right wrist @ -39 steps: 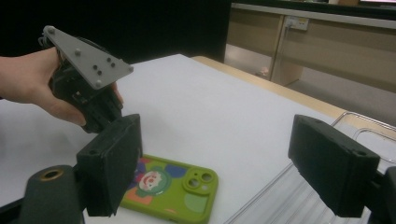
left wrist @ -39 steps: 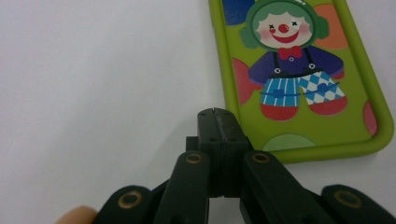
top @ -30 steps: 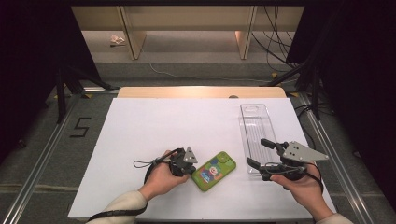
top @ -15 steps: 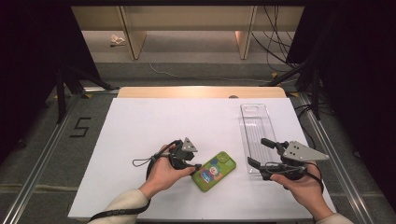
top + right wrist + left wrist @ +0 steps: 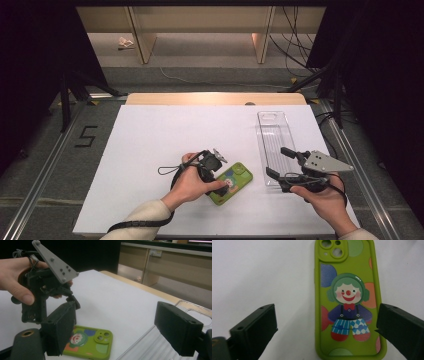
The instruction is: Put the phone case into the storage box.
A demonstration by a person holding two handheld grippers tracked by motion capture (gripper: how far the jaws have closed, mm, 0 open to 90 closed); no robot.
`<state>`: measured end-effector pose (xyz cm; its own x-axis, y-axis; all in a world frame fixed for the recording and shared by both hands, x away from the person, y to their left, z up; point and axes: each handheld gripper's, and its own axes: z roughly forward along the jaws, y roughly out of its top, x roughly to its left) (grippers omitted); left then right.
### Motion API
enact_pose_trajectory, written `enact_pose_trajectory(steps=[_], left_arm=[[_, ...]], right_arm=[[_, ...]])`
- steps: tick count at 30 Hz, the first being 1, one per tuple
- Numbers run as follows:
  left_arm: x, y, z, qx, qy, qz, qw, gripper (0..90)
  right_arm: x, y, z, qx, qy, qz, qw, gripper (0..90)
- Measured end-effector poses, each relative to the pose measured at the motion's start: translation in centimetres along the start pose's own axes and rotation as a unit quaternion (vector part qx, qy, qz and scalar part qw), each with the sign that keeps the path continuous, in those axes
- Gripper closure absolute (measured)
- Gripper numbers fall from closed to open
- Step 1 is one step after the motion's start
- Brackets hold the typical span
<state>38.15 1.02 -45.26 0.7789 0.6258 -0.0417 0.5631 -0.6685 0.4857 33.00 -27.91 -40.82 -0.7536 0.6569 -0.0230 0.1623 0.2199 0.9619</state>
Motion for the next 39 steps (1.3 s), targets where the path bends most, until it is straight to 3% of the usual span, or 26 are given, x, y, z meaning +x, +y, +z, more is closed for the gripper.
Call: enact_pose_trajectory(steps=[14, 33, 39], left_arm=[[-1.9, 1.4, 1.6, 0.040, -0.004, 0.022, 0.9990, 0.2], [-2.3, 1.9, 2.7, 0.076, -0.010, 0.019, 0.9969, 4.0], [-2.2, 2.3, 2.9, 0.101, -0.016, 0.024, 0.9944, 4.8]], right_arm=[[-0.2, 0.0, -0.1, -0.003, -0.003, 0.001, 1.0000, 18.7], [-0.2, 0.0, -0.1, -0.002, -0.003, 0.002, 1.0000, 18.4], [-0.2, -0.1, -0.1, -0.001, -0.003, 0.002, 1.0000, 18.4]])
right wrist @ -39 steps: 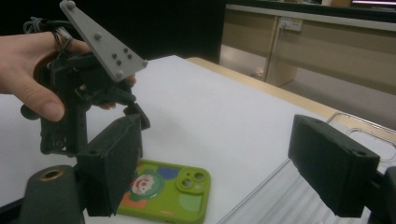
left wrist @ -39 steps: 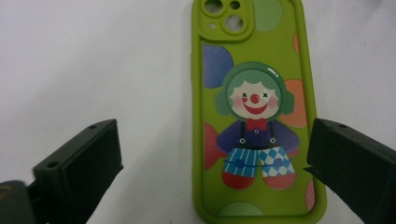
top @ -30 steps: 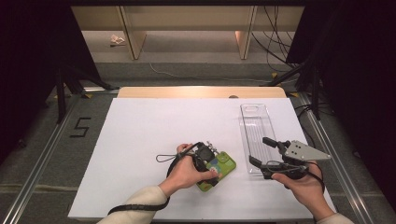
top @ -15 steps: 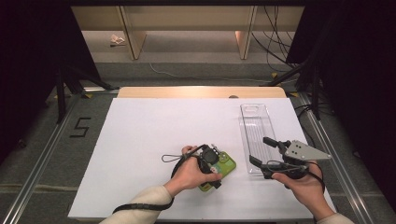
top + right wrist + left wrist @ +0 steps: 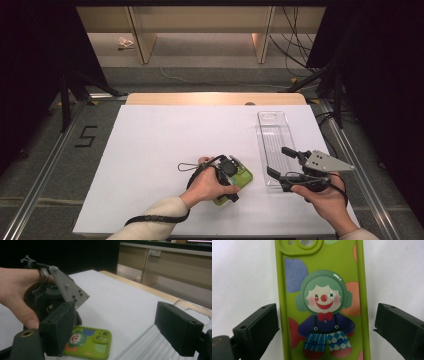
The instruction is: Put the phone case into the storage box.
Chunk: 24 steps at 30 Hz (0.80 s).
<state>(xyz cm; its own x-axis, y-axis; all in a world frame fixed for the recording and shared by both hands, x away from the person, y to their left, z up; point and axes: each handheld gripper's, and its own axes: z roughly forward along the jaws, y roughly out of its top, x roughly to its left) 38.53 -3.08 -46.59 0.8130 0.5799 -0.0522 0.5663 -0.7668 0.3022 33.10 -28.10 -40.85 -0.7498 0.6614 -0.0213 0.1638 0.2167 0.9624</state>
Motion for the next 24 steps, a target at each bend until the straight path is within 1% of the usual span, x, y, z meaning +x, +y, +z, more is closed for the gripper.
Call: enact_pose_trajectory(steps=[1, 2, 5, 8, 9, 11, 18, 24], left_arm=[[0.1, 0.1, 0.0, 0.005, -0.001, 0.001, 1.0000, 4.9], [0.1, 0.2, 0.1, 0.005, -0.001, -0.003, 1.0000, 5.1], [0.2, 0.5, 0.2, 0.013, 0.000, 0.000, 0.9999, 5.2], [0.4, 0.8, 0.1, 0.021, -0.002, -0.002, 0.9998, 5.2], [0.6, 1.0, 0.1, 0.026, -0.001, 0.001, 0.9997, 5.2], [0.7, 1.1, 0.2, 0.032, -0.002, -0.001, 0.9995, 5.8], [0.9, 1.2, 0.5, 0.040, -0.010, -0.002, 0.9992, 6.7], [0.9, 1.2, 0.5, 0.042, -0.011, -0.001, 0.9990, 6.6]], right_arm=[[0.0, 0.0, 0.0, 0.000, 0.000, 0.001, 1.0000, 18.5], [0.0, 0.0, 0.0, 0.000, 0.000, 0.001, 1.0000, 18.4], [0.0, 0.0, 0.0, 0.000, 0.000, 0.001, 1.0000, 18.4], [0.0, 0.0, 0.0, 0.000, 0.001, 0.001, 1.0000, 18.4], [0.0, 0.0, 0.0, 0.000, 0.000, 0.000, 1.0000, 18.5], [0.0, 0.0, 0.0, -0.001, 0.001, 0.002, 1.0000, 18.4], [0.0, 0.0, 0.0, 0.001, 0.000, 0.001, 1.0000, 18.4], [-0.1, 0.0, 0.0, 0.001, 0.001, 0.002, 1.0000, 18.5]])
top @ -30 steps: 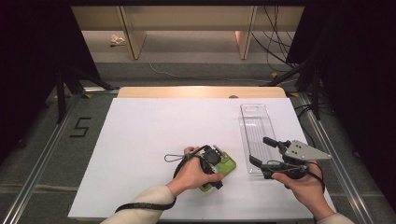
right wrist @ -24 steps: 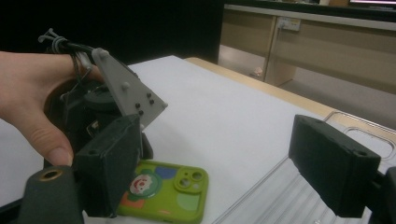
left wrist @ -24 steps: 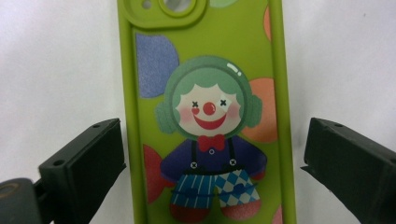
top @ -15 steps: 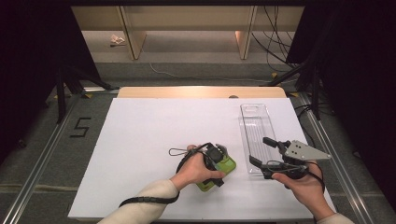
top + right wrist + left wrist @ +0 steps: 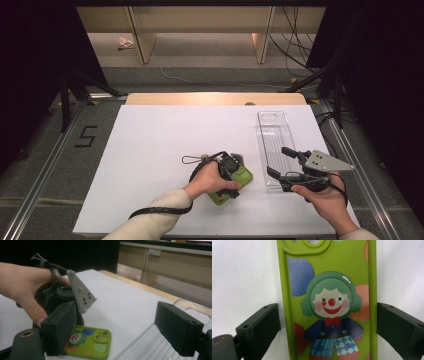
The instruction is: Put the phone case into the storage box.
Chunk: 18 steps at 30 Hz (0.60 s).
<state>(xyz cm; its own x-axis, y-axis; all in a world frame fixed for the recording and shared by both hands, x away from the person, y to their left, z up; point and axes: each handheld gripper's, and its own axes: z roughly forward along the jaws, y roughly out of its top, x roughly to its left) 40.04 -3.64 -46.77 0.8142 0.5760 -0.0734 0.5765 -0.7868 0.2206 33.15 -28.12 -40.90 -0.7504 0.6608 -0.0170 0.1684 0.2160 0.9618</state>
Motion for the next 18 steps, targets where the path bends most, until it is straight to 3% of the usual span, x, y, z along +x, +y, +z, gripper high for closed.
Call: enact_pose_trajectory(steps=[18], left_arm=[[-0.42, 0.46, 0.26, 0.020, 0.016, 0.007, 0.9996, 6.1]], right_arm=[[0.01, -0.03, 0.03, 0.002, 0.000, 0.001, 1.0000, 18.5]])
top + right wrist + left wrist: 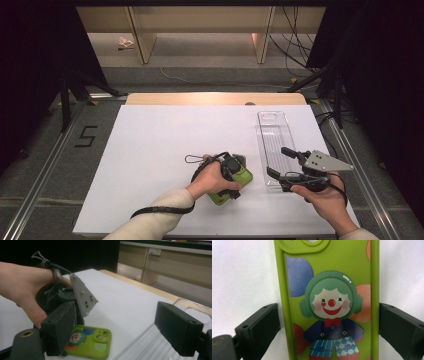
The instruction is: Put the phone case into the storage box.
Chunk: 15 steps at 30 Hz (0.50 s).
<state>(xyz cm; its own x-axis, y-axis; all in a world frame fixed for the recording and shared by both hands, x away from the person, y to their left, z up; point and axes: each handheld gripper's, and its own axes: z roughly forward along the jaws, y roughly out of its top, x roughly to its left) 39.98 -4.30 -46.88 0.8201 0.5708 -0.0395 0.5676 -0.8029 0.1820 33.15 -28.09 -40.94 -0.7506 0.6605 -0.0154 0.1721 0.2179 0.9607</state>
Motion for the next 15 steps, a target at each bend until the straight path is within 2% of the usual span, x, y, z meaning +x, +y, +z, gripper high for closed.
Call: enact_pose_trajectory(steps=[15], left_arm=[[-0.08, -0.05, -0.10, -0.001, 0.007, -0.001, 1.0000, 8.3]], right_arm=[[0.02, -0.03, 0.03, 0.000, 0.001, 0.001, 1.0000, 18.5]])
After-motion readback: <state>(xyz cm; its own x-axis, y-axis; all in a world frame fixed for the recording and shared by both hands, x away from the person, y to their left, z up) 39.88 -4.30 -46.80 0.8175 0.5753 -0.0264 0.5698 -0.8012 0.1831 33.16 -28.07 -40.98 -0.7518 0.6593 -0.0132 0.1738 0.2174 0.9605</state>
